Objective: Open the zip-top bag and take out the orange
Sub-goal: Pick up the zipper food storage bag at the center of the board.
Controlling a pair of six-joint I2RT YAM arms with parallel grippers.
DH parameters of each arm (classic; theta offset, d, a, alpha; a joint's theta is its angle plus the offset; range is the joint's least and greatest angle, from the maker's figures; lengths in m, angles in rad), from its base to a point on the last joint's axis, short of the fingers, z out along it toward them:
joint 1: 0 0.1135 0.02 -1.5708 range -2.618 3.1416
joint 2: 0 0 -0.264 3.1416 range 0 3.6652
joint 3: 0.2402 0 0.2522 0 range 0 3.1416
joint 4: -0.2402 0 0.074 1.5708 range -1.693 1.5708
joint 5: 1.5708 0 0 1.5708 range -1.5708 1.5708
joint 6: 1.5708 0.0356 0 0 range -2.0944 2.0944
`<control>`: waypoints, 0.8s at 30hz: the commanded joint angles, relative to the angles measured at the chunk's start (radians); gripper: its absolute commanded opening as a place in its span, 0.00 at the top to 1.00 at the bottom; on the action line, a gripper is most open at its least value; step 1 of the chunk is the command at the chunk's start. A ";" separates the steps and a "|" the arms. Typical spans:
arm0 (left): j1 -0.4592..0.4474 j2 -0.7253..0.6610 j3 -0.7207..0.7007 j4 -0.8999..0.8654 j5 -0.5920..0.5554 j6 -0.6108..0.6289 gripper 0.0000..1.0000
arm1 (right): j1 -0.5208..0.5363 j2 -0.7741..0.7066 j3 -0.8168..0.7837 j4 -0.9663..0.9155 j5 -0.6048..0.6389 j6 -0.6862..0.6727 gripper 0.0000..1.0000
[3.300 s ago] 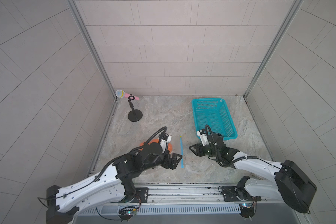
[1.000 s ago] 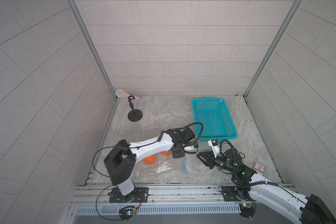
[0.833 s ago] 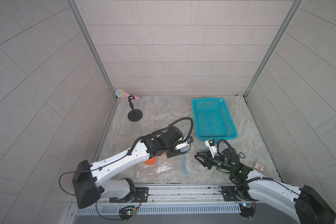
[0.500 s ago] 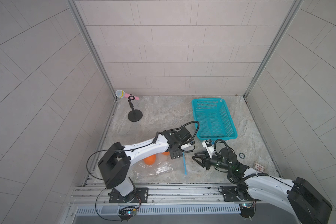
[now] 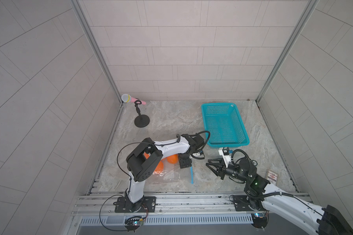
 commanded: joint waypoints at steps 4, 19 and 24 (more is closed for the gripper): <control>0.017 0.036 0.001 -0.031 0.068 0.001 0.48 | 0.001 -0.009 -0.009 -0.026 0.023 -0.015 0.66; 0.053 -0.327 -0.018 -0.015 0.206 -0.046 1.00 | 0.053 0.150 0.013 0.042 0.091 -0.077 0.68; 0.070 -0.510 -0.103 0.085 0.290 -0.066 1.00 | 0.054 0.376 0.080 0.216 0.003 -0.156 0.64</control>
